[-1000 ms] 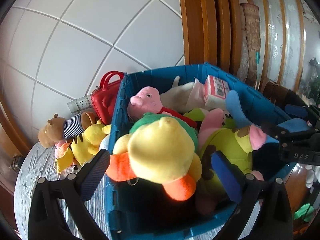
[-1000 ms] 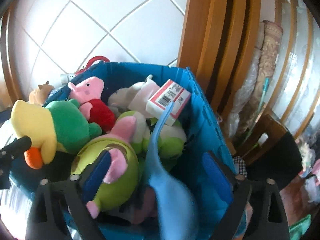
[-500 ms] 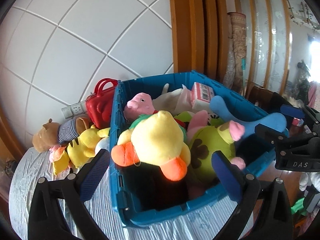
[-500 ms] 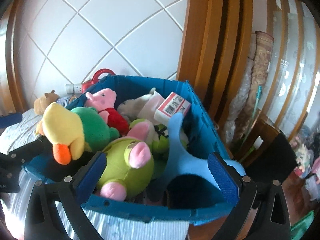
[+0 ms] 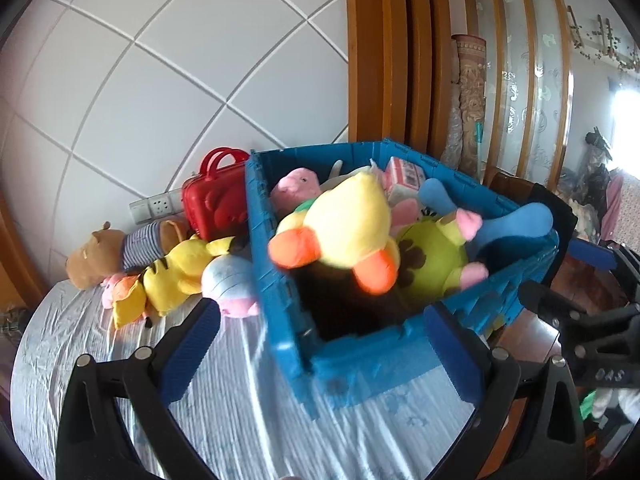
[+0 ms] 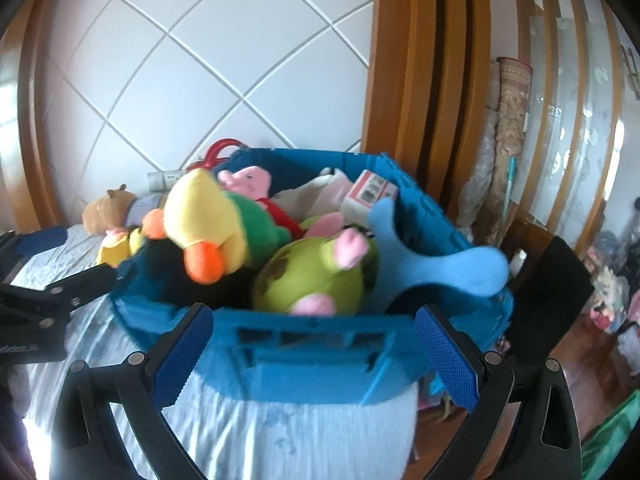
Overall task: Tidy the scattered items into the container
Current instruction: 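Withdraw both open tools up and away from the blue crate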
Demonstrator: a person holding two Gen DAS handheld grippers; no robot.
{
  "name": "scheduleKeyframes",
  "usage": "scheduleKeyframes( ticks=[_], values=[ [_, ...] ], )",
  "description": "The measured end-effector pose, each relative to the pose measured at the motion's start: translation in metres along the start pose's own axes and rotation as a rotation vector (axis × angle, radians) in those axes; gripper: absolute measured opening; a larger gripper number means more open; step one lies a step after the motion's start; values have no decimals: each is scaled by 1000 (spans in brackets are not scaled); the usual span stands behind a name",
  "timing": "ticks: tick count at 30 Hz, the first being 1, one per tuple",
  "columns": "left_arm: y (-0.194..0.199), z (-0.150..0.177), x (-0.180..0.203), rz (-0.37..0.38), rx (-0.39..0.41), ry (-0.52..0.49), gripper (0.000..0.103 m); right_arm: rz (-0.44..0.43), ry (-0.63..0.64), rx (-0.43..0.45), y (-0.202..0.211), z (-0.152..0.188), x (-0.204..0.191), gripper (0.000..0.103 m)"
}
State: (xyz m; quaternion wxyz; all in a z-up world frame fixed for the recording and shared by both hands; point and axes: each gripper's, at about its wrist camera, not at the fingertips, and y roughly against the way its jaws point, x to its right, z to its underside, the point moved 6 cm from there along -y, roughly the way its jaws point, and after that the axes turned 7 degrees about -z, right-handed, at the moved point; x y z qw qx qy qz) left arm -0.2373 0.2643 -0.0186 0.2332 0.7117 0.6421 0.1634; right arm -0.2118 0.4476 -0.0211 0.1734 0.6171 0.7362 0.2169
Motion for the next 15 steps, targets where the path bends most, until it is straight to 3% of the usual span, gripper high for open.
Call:
scheduleKeyframes(
  ticks=[7, 15],
  values=[
    [14, 29, -31, -43, -43, 49, 103, -67, 13, -17, 6, 24, -46, 102],
    [36, 53, -61, -137, -96, 129, 103, -163, 59, -31, 8, 28, -90, 102]
  ],
)
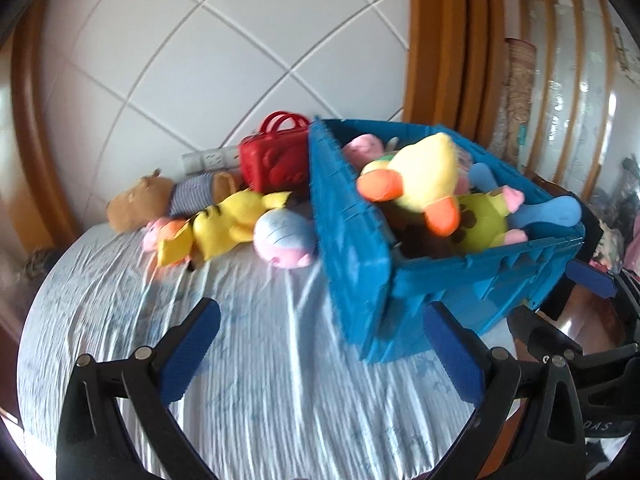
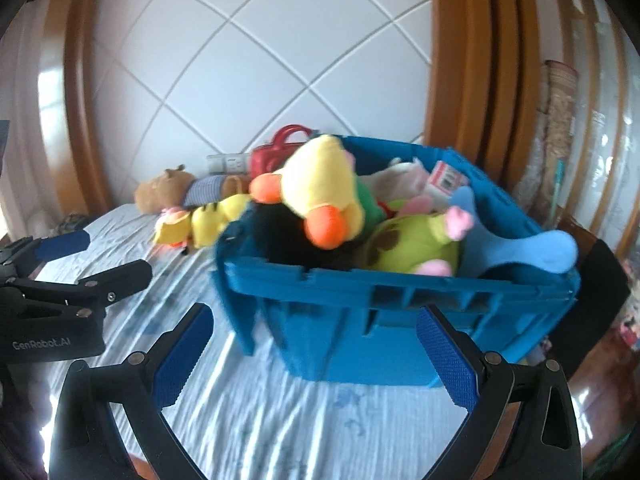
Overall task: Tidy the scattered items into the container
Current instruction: 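Withdraw both open tools up and away from the blue crate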
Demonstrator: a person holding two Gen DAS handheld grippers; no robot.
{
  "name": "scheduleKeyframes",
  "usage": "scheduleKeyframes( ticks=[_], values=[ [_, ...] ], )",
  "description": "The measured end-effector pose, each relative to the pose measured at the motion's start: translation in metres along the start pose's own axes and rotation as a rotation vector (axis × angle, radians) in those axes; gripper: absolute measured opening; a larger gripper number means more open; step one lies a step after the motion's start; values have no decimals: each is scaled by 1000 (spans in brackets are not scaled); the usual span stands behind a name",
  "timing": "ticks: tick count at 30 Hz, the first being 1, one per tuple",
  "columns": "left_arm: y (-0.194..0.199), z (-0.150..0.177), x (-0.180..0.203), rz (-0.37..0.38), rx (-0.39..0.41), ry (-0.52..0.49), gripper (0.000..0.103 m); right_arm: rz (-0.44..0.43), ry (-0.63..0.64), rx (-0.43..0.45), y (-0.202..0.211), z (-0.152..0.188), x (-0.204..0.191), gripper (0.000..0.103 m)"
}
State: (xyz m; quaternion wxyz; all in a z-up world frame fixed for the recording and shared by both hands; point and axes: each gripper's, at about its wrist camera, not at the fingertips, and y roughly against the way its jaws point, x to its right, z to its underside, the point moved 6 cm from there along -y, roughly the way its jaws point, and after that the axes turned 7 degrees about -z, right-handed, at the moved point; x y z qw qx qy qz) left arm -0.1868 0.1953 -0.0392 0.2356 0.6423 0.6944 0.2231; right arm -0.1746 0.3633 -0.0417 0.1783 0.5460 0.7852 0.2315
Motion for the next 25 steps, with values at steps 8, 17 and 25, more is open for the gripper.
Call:
scheduleKeyframes(
  ticks=[8, 17, 25],
  values=[
    [15, 14, -41, -23, -8, 25, 103, 20, -6, 0, 6, 6, -35, 102],
    [18, 15, -78, -1, 11, -39, 103, 81, -67, 60, 14, 2, -67, 102],
    [16, 22, -99, 13, 2, -29, 103, 94, -70, 43, 12, 6, -90, 102]
  ],
)
